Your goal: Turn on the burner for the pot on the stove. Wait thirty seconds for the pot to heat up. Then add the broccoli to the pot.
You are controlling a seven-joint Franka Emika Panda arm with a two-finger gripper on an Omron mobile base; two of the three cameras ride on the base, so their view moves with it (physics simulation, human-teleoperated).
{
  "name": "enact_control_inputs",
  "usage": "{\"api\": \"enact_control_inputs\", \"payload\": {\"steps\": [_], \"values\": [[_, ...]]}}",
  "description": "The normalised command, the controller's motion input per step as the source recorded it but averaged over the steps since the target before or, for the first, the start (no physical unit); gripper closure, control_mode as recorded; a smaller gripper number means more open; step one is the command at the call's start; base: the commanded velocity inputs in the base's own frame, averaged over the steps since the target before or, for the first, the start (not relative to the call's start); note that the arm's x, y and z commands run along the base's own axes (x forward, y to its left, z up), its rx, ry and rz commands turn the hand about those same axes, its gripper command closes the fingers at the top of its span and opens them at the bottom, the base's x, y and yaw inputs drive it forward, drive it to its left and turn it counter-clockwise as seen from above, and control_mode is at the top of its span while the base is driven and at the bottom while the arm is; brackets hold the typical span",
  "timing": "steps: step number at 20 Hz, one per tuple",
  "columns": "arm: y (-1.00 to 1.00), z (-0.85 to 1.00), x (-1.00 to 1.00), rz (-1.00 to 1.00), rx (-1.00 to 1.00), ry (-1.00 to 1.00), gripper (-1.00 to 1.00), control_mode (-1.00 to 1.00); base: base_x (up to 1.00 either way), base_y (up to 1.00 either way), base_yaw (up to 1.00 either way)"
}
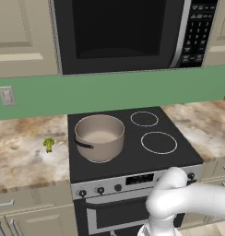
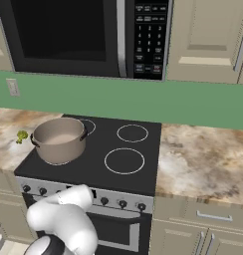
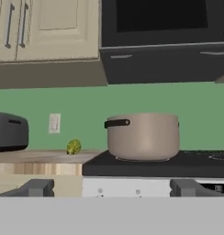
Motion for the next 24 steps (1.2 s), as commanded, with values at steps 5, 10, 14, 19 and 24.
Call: {"api": "enact_control_inputs", "payload": {"steps": [5,10,14,19,24], "values": [[0.00,-0.09,0.42,0.00,0.00,0.00,-1.00,-1.00,0.00,0.00,0.00],[0.00,-0.14,0.37,0.00,0.00,0.02,-1.00,-1.00,0.00,0.00,0.00],[0.00,-0.18,0.31,0.00,0.00,0.03,-1.00,-1.00,0.00,0.00,0.00],[0.14,-0.15,0.14,0.00,0.00,-0.03,-1.00,-1.00,0.00,0.00,0.00],[0.12,-0.16,0.01,0.00,0.00,-0.05,-1.00,-1.00,0.00,0.00,0.00]]}}
